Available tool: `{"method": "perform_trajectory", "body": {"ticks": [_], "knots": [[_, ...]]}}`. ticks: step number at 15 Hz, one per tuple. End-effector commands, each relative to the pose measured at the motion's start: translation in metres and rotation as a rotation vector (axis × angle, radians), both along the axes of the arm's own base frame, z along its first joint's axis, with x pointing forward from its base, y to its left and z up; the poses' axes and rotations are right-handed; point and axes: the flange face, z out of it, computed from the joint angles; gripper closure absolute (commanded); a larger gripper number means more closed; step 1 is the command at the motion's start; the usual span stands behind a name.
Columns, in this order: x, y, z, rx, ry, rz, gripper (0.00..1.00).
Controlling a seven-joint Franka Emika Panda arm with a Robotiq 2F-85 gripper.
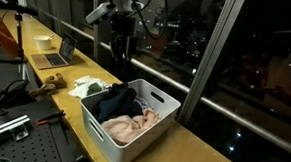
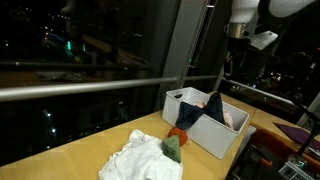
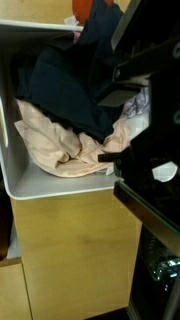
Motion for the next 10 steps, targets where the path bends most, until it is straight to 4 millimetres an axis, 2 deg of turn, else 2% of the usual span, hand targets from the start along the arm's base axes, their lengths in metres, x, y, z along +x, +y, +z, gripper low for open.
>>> {"method": "perform_trajectory", "body": {"ticks": [1, 3, 4, 7, 10], "knots": [[0.012, 0.04, 0.004, -0.011, -0.006, 0.1, 0.16], [0.018, 0.071, 0.0, 0.0, 0.007, 0.189, 0.02], [0.019, 0.086, -0.003, -0.001, 0.03, 0.249, 0.0], [0.022, 0.127, -0.013, 0.008, 0.095, 0.404, 0.0], [0.027, 0.15, -0.022, 0.03, 0.15, 0.564, 0.0]]}}
